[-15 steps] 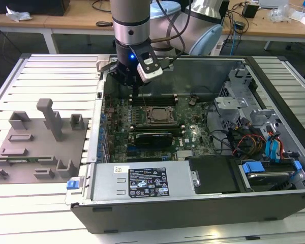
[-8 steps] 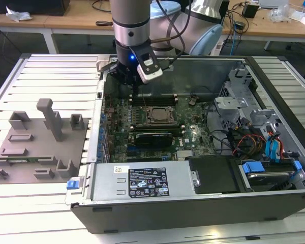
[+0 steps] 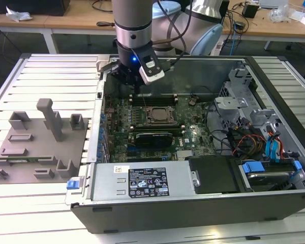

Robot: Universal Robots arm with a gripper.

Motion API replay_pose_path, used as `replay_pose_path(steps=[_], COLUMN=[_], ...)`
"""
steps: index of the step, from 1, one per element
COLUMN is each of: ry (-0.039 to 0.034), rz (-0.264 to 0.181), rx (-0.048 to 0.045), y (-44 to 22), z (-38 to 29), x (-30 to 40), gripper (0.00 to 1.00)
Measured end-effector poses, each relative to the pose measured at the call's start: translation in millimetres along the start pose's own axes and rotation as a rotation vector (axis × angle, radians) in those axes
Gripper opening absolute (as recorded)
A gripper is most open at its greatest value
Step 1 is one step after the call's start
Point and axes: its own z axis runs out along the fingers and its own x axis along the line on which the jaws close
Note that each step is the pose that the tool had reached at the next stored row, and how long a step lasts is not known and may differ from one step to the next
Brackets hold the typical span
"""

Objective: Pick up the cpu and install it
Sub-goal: 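Install the first cpu locking lever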

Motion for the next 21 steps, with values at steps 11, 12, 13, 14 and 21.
replay_pose_path(steps=[11, 12, 13, 14, 21], ry=[0.0303, 0.0314, 0.0318, 0.0320, 0.0126], rz=[0.004, 0.004, 0.005, 0.004, 0.001], rx=[0.0005, 0.0006, 0.0008, 0.0007, 0.0001], y=[-1.5, -1.8, -2.0, -2.0, -3.3], z=[6.7, 7.1, 7.2, 7.2, 14.5], x=[-45.1, -50.2, -52.7, -53.2, -53.0], gripper=[0.11, 0.11, 0.11, 0.11, 0.11])
